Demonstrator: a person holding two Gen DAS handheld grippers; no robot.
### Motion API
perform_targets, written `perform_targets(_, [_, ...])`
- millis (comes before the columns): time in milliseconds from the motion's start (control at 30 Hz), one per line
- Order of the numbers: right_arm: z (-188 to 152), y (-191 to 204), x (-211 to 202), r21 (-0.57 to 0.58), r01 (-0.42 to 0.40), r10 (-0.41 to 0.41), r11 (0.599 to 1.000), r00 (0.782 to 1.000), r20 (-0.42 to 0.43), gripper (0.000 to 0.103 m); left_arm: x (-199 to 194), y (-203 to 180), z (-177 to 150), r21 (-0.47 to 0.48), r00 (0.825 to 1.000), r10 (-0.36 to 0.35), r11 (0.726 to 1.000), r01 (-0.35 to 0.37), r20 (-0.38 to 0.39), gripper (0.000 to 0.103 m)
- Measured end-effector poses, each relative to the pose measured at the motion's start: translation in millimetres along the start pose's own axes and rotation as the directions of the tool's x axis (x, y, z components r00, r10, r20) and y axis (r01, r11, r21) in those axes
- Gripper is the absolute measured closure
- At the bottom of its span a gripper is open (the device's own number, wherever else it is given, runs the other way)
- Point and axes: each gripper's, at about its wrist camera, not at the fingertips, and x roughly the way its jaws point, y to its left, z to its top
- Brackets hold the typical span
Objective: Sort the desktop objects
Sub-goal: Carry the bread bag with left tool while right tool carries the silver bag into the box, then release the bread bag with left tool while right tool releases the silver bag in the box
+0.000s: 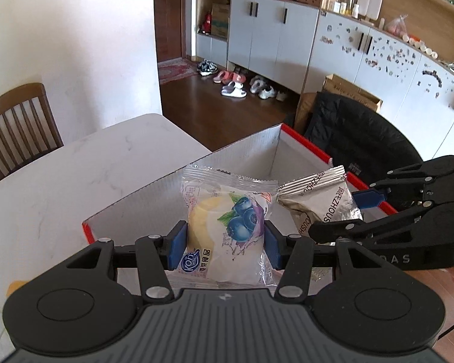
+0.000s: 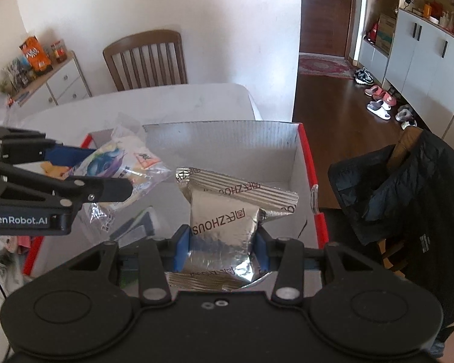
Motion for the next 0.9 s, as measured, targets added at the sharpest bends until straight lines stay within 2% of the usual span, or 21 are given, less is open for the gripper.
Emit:
perform_targets(400, [6, -3, 52, -0.031, 0.026, -0.03, 0.999, 0.993, -0.118, 0.06, 55, 1, 6, 0.071, 0.991, 0.03, 0.997, -0.021, -0.13, 0.051])
perform_targets(733, [2, 2, 73, -0.081, 0.02, -0.036, 0.997, 0.979, -0.201, 0.061, 84, 4, 8, 0.096, 0.969, 0.043, 0.995, -0.02, -0.243, 0.051])
perform_targets(900, [1, 3, 77, -0.091, 0.012, -0.032, 0.996, 0.976, -0.215, 0.061, 90, 3, 4, 0.097, 0.963, 0.049, 0.995, -0.024, -0.264, 0.051])
